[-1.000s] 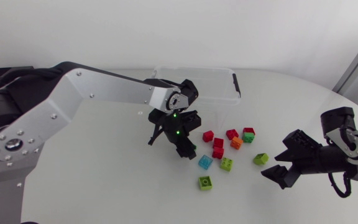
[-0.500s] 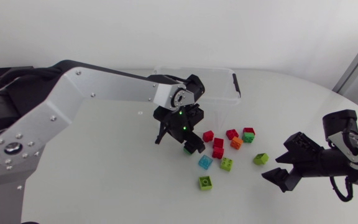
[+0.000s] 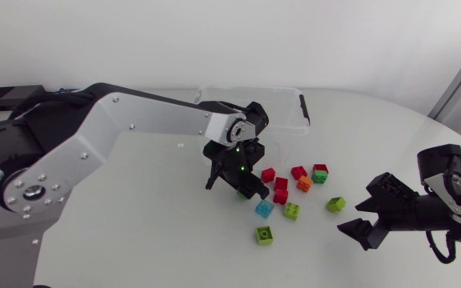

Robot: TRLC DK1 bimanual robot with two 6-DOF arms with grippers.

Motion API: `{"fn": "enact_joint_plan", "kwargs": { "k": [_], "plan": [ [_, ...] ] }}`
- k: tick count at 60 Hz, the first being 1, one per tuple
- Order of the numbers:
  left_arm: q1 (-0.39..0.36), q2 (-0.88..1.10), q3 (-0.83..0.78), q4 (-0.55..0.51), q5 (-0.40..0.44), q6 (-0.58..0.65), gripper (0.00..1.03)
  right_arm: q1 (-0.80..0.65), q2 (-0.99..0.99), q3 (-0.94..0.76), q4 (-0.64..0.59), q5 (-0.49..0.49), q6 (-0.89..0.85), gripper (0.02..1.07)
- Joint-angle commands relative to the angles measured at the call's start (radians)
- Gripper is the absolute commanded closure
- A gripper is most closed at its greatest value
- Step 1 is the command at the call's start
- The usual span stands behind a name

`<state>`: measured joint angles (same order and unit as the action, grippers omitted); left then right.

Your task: Pick up the duplo bricks and place them in the container

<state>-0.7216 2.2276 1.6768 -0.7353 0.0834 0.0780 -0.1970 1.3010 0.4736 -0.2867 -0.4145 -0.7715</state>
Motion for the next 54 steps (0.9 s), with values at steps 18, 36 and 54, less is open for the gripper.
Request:
{"fn": "enact_joint_plan", "kwargs": {
  "k": [18, 36, 54],
  "plan": [
    [-0.012, -0.144, -0.095, -0.016, -0.005, 0.003, 0.63, 0.001, 0.121, 0.066, 0.052, 0.003, -0.018, 0.07],
    [-0.044, -0.375, -0.167, -0.001, -0.045, 0.016, 0.62, 0.007, 0.231, 0.134, 0.087, 0.011, -0.015, 0.07],
    [0.022, -0.510, -0.183, 0.131, -0.048, 0.040, 0.62, 0.039, 0.300, 0.149, 0.133, 0.025, -0.011, 0.10]
  ]
}}
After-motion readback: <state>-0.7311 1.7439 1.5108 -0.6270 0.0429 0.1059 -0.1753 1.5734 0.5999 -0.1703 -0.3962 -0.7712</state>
